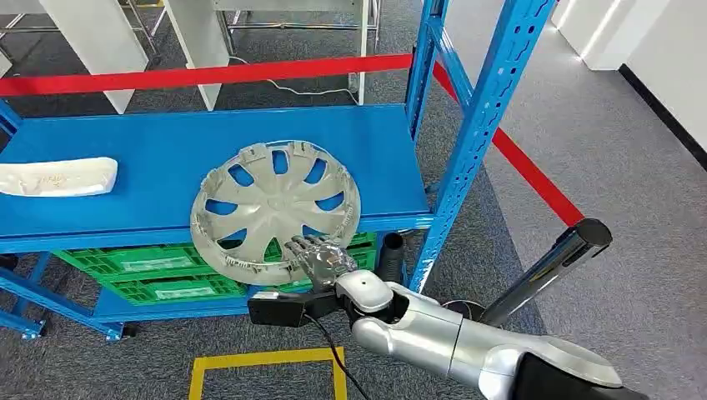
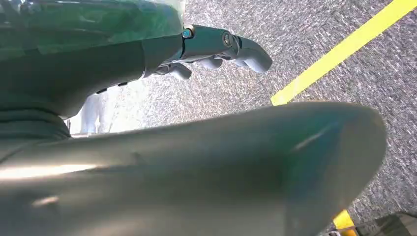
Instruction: Take the parts from the cabinet and place them on the table.
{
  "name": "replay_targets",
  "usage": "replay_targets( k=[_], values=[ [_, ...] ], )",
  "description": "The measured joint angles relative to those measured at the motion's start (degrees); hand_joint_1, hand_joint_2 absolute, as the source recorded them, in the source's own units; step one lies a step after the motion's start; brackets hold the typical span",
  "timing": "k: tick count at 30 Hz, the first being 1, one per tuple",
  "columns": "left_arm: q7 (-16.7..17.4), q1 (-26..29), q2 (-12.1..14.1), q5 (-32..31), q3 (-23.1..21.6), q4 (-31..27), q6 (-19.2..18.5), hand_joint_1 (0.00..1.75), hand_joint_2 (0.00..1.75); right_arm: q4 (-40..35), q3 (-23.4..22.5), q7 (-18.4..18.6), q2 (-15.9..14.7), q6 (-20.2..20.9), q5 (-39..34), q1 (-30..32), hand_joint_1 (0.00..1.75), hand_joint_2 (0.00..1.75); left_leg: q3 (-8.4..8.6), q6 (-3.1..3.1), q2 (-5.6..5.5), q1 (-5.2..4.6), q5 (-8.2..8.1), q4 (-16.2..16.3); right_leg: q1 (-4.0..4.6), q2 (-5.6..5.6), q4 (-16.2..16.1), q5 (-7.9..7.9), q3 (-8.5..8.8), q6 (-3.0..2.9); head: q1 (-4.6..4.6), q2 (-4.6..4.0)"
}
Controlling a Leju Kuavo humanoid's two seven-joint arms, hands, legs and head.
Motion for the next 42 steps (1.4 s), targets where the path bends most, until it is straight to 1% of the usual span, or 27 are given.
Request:
replay_targets(
  k=[42],
  values=[
    [0.0, 0.0, 0.0, 0.0, -0.02, 0.0, 0.0, 0.0, 0.0, 0.02, 0.02, 0.0, 0.0, 0.0, 0.0, 0.0, 0.0, 0.0, 0.02, -0.07, 0.0, 0.0, -0.04, -0.02, 0.0, 0.0, 0.01, -0.05, 0.0, -0.01, 0.0, 0.0]
  ],
)
